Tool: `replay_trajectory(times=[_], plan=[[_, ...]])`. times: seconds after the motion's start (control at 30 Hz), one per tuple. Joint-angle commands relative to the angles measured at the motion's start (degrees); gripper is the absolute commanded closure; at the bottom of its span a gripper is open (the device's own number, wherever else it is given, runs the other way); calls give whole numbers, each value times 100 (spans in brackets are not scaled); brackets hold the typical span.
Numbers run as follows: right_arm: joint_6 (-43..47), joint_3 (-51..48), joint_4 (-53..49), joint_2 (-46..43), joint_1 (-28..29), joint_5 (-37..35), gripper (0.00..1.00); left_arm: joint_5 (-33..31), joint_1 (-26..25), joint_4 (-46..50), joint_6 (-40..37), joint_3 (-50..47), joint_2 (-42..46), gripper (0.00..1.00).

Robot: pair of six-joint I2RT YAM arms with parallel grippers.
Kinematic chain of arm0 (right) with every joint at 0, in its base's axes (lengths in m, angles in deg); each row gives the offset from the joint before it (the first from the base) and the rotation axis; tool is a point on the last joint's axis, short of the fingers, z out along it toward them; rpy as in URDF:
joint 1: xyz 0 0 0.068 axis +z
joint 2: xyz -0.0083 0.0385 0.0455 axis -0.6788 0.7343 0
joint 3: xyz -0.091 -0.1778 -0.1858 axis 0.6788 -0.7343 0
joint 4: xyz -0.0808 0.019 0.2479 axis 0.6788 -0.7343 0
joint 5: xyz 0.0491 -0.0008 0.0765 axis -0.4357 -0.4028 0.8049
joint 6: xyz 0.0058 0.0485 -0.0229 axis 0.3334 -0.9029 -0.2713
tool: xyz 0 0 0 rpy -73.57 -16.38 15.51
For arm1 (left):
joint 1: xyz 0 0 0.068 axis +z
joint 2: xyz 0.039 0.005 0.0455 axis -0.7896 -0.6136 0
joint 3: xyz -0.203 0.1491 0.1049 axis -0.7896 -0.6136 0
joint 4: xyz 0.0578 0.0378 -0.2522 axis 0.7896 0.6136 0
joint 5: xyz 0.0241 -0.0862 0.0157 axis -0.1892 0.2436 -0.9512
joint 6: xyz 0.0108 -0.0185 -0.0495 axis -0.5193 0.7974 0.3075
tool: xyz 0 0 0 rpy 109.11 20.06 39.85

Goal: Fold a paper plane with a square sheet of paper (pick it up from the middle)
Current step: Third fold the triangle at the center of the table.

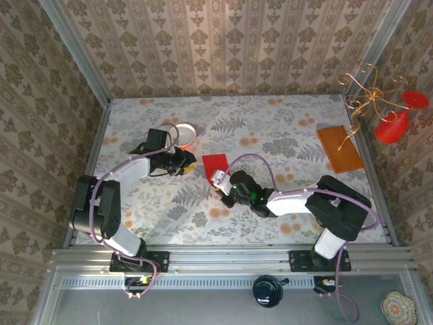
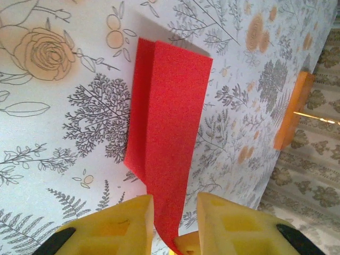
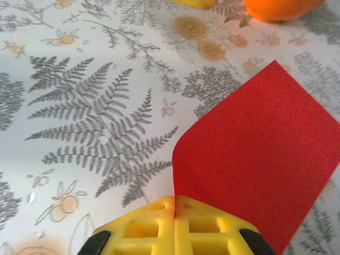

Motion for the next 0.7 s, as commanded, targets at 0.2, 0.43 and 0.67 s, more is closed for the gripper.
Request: replay_trajectory(times=[0.2,0.43,0.67], plan=[[-1533,-43,-594,-163,-148,1247,100,-268,-833,473,-877,1054,-966,77],[-1898,49,-672,27,-194,1307,100,-544,-1268,927,-1203,1705,-1983,84],[-2166,58,-611,115,-215,1252,100,-826,-1409,1364,-1525,1959,-2459,86]])
